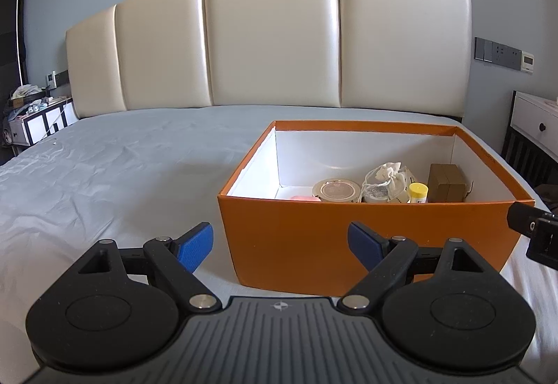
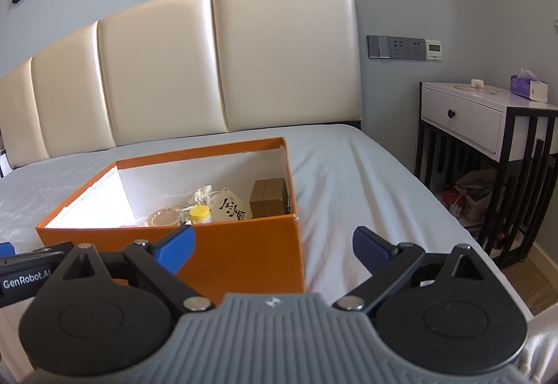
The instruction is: Organize rigid objects
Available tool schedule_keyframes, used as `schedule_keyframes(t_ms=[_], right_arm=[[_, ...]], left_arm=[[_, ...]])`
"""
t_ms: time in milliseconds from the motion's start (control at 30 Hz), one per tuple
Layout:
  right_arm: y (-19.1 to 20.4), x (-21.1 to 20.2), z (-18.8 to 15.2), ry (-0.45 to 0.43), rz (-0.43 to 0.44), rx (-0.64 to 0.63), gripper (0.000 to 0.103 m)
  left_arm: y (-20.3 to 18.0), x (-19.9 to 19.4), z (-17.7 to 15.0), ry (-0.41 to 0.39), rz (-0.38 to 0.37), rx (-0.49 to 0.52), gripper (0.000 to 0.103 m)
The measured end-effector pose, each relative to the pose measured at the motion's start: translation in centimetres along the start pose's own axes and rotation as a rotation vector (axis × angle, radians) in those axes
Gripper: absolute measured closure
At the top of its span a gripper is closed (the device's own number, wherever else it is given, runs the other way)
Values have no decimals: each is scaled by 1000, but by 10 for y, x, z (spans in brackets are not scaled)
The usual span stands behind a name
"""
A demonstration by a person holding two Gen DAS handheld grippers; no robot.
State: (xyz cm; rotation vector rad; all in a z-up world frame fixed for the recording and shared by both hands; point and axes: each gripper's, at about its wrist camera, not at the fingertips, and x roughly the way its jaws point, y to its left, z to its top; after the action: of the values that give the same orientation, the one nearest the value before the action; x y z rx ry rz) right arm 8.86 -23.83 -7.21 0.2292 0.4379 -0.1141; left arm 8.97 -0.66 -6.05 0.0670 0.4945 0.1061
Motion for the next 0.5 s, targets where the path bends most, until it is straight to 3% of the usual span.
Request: schedule_keyframes(t_ms=[500], right_arm=[[0,-3,0,-11,-3,-1,6]], left_arm=[[2,1,0,4,-2,5,1]])
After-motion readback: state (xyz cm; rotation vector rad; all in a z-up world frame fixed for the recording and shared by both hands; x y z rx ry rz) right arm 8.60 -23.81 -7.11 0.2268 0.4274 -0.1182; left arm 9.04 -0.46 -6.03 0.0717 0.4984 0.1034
